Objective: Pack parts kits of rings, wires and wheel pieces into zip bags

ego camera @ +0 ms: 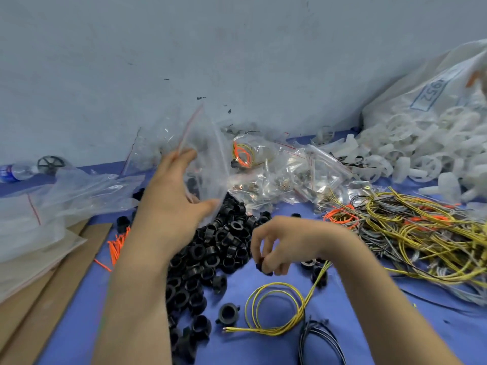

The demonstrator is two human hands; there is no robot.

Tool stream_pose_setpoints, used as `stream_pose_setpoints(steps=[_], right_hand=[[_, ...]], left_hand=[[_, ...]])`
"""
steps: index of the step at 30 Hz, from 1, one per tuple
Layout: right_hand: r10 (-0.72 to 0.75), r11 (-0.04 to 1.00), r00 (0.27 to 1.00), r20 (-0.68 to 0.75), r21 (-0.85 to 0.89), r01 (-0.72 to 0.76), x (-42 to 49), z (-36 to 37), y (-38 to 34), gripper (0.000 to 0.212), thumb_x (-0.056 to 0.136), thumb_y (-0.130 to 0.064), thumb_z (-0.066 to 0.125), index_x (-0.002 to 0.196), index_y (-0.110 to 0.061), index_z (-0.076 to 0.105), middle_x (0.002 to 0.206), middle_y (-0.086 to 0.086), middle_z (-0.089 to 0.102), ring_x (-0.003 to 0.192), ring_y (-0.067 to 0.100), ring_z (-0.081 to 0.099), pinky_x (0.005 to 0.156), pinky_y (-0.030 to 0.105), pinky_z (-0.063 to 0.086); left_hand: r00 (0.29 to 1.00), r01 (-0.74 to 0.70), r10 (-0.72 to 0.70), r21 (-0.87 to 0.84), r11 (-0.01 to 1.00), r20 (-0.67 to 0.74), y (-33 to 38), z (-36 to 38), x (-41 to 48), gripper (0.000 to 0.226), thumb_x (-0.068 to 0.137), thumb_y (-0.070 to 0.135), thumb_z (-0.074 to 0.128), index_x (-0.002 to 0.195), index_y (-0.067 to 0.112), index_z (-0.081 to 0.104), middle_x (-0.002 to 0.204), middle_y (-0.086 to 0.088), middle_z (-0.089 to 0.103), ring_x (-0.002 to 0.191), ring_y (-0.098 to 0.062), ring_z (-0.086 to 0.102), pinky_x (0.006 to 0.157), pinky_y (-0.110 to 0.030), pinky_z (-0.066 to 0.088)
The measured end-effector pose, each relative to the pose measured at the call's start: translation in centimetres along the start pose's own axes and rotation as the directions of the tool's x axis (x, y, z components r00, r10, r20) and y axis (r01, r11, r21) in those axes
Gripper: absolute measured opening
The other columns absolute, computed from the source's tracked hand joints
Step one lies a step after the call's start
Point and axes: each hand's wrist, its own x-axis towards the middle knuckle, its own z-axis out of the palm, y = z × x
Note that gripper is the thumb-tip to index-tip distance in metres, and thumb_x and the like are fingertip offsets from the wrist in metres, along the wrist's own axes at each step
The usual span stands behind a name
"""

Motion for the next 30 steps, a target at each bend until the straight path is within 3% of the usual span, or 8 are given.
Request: stream_pose_setpoints(steps=[4, 7, 12, 17, 21, 23, 26, 30], right_hand=[[-0.476, 0.747, 0.869, -0.136, 0.459, 0.482, -5.3, -2.3, -2.3, 0.018, 0.081, 0.0, 0.064, 0.093, -0.013, 0.067, 0.079, 0.0, 0.066, 0.066, 0.013, 0.064, 0.065, 0.021, 0.052], [-0.493, 0.578, 0.746, -0.447, 0.473, 0.665, -6.3, -2.4, -3.4, 0.019, 0.079, 0.0, 0.068, 0.091, -0.015, 0.071, 0.088, 0.009, 0.069, 0.071, 0.018, 0.068, 0.068, 0.023, 0.054], [-0.181, 0.891, 0.604, -0.776, 0.131, 0.436, -3.8, -1.8, -3.3, 0.022, 0.08, 0.006, 0.064, 0.089, -0.013, 0.07, 0.087, 0.004, 0.07, 0.074, 0.019, 0.07, 0.072, 0.02, 0.052], [-0.182, 0.953, 0.597, -0.781, 0.009, 0.302, -3.4, -1.1, -3.8, 0.025, 0.085, -0.009, 0.064, 0.102, -0.026, 0.07, 0.087, -0.001, 0.072, 0.069, 0.012, 0.07, 0.061, 0.02, 0.051], [-0.06, 0.748, 0.001, -0.998, -0.044, 0.662, -5.0, -2.3, -4.2, 0.019, 0.085, -0.01, 0.055, 0.087, -0.022, 0.069, 0.077, -0.006, 0.07, 0.051, 0.013, 0.067, 0.05, 0.022, 0.051], [0.127, 0.715, -0.183, -0.975, -0.038, 0.698, -4.7, -3.4, -2.5, 0.022, 0.081, -0.01, 0.05, 0.077, -0.024, 0.066, 0.076, -0.004, 0.069, 0.044, 0.014, 0.061, 0.045, 0.02, 0.045], [0.29, 0.792, -0.038, -0.956, 0.217, 0.57, -1.1, -4.8, 1.1, 0.024, 0.082, -0.005, 0.047, 0.073, -0.022, 0.062, 0.085, 0.001, 0.067, 0.046, 0.013, 0.062, 0.046, 0.023, 0.046], [0.178, 0.981, 0.371, -0.911, 0.134, -0.14, 5.2, -7.0, 6.1, 0.035, 0.084, 0.003, 0.047, 0.075, -0.019, 0.073, 0.151, -0.003, 0.032, 0.118, 0.019, 0.054, 0.088, 0.025, 0.041]], left_hand=[[0.984, -0.084, 0.075, 0.05, 0.995, 0.163, 1.4, 1.8, -0.1, 0.083, 0.074, 0.006, 0.078, 0.147, 0.016, 0.039, 0.154, 0.006, 0.03, 0.129, 0.003, 0.031, 0.094, 0.01, 0.007], [0.952, -0.154, 0.141, 0.026, 0.988, 0.271, 2.9, 2.8, -0.6, 0.079, 0.081, 0.007, 0.072, 0.149, 0.021, 0.035, 0.157, 0.011, 0.024, 0.135, -0.013, 0.04, 0.112, -0.017, 0.026], [0.93, -0.23, 0.22, -0.003, 0.973, 0.296, 4.0, 3.4, -1.1, 0.084, 0.082, 0.004, 0.061, 0.152, 0.03, 0.023, 0.16, 0.017, 0.013, 0.139, -0.002, 0.021, 0.104, -0.012, 0.022], [0.961, -0.195, 0.195, -0.017, 0.981, 0.198, 3.3, 2.6, -0.7, 0.082, 0.08, 0.0, 0.057, 0.151, 0.026, 0.027, 0.159, 0.015, 0.018, 0.133, 0.016, 0.011, 0.096, 0.008, 0.002], [0.998, -0.053, 0.047, -0.127, 0.991, -0.053, 1.8, 0.6, -0.1, 0.074, 0.083, -0.001, 0.059, 0.149, 0.022, 0.035, 0.152, 0.017, 0.031, 0.136, -0.006, 0.035, 0.113, -0.01, 0.018], [0.991, 0.004, -0.035, -0.229, 0.973, -0.133, 0.9, -0.6, 0.0, 0.071, 0.085, -0.003, 0.057, 0.147, 0.025, 0.038, 0.142, 0.024, 0.033, 0.116, -0.028, 0.058, 0.089, -0.024, 0.054], [0.979, 0.059, -0.12, -0.335, 0.94, -0.164, 0.0, -1.8, 0.0, 0.071, 0.087, -0.006, 0.052, 0.146, 0.032, 0.04, 0.147, 0.019, 0.036, 0.083, -0.029, 0.066, 0.048, -0.02, 0.054], [0.98, 0.087, -0.15, -0.395, 0.915, -0.133, -0.2, -2.2, 0.0, 0.073, 0.087, -0.008, 0.05, 0.144, 0.035, 0.04, 0.138, 0.02, 0.038, 0.051, -0.015, 0.065, 0.038, -0.012, 0.042]])
